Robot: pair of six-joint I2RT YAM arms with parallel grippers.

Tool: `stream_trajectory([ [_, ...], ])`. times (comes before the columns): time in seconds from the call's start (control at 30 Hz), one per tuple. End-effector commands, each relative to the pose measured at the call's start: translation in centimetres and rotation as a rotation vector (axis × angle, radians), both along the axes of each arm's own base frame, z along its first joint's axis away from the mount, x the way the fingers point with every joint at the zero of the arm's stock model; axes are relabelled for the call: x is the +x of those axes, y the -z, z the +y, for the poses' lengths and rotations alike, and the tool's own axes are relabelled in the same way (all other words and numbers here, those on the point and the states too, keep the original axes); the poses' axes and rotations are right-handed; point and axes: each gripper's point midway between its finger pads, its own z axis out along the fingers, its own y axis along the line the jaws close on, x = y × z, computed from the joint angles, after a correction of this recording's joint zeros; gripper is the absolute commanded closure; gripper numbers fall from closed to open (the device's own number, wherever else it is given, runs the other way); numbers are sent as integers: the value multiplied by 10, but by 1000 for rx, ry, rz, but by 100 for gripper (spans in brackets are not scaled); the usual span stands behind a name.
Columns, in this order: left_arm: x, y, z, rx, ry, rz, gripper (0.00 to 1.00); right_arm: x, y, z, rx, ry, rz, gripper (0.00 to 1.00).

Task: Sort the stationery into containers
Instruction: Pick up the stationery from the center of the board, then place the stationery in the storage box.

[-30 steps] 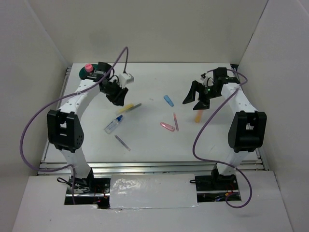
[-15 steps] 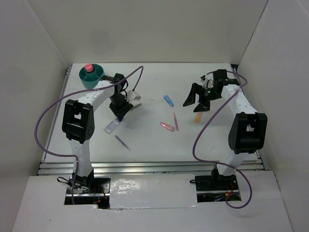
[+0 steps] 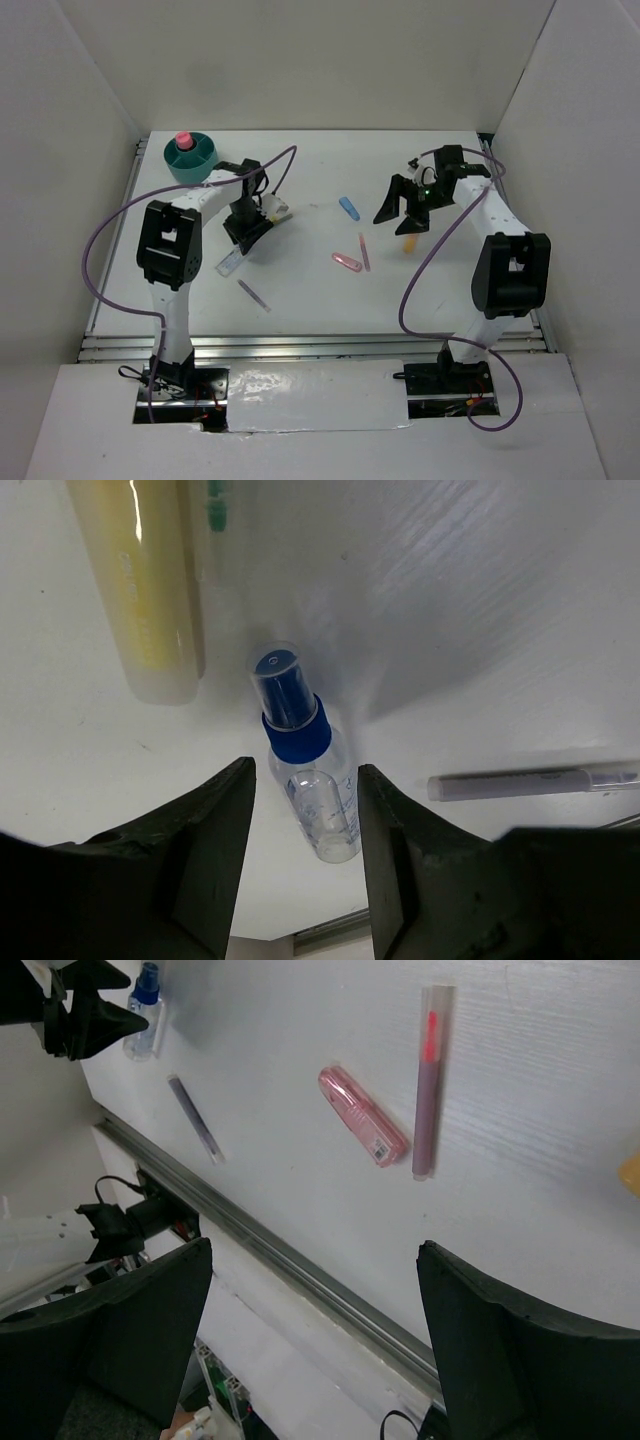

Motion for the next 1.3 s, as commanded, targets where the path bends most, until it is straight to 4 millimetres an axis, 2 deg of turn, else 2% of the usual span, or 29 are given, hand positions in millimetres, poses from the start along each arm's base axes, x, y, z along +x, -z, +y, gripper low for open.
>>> stream_trajectory([
  [0.0, -5, 8, 3, 24, -32, 32, 42, -6, -16, 4, 7, -21, -46, 11],
  [0.33, -34, 29, 7, 30, -28, 135, 44, -6, -15, 4, 4, -19, -44, 11],
  [0.47, -32, 24, 11, 14, -39, 116, 55, -7, -18, 5, 2, -22, -52, 12],
  [0.5, -23, 12, 11, -8, -51, 76, 67, -7, -19, 4, -3, -17, -57, 12],
  [0.57, -18, -8, 6, -94, -66, 60, 76, -8, -22, 4, -9, -18, -67, 12],
  [0.6, -4, -34, 1, -150, -72, -7, 83, -8, -24, 3, -11, -15, -70, 12],
  [0.63, 0, -50, -2, -196, -77, -29, 86, -9, -26, 3, -12, -16, -78, 12],
  [0.67, 8, -66, 5, -240, -98, -70, 88, -9, -27, 3, -10, -17, -82, 12],
  [0.7, 21, -98, 0, -317, -91, -156, 92, -8, -27, 3, -13, -13, -83, 12],
  [0.73, 32, -114, 5, -342, -102, -217, 96, -8, -28, 3, -15, -14, -88, 12],
  [0.77, 48, -135, 23, -369, -141, -298, 100, -8, -28, 3, -14, -13, -86, 12],
  [0.8, 55, -157, 27, -431, -145, -368, 100, -7, -28, 4, -15, -15, -88, 12],
  [0.83, 65, -172, 45, -455, -181, -440, 100, -7, -28, 4, -17, -16, -90, 12],
  [0.87, 84, -197, 68, -512, -222, -567, 100, -6, -27, 4, -18, -18, -88, 12],
  [0.9, 92, -209, 80, -542, -239, -633, 100, -6, -26, 4, -18, -19, -81, 12],
  [0.93, 99, -221, 112, -564, -319, -699, 100, -5, -25, 4, -24, -21, -80, 12],
  [0.97, 116, -235, 129, -589, -324, -812, 100, -4, -22, 5, -25, -25, -71, 12],
  [1.0, 120, -248, 141, -613, -333, -876, 100, -3, -21, 4, -27, -27, -70, 12],
  [1.03, 124, -256, 160, -654, -383, -924, 100, -3, -20, 4, -29, -26, -66, 12],
  [1.07, 127, -253, 171, -671, -408, -952, 100, -2, -19, 4, -29, -26, -64, 12],
  [1.1, 143, -273, 184, -670, -371, -1077, 100, -1, -17, 5, -30, -24, -60, 12],
  [1.17, 154, -267, 208, -681, -448, -1131, 100, 0, -14, 7, -24, -31, -53, 12],
  [1.2, 165, -279, 217, -673, -423, -1214, 100, 0, -12, 7, -25, -30, -48, 12],
  [1.23, 171, -282, 226, -684, -446, -1246, 100, 0, -11, 7, -25, -32, -44, 12],
  [1.27, 181, -274, 231, -701, -461, -1244, 100, 2, -8, 7, -30, -32, -38, 12],
])
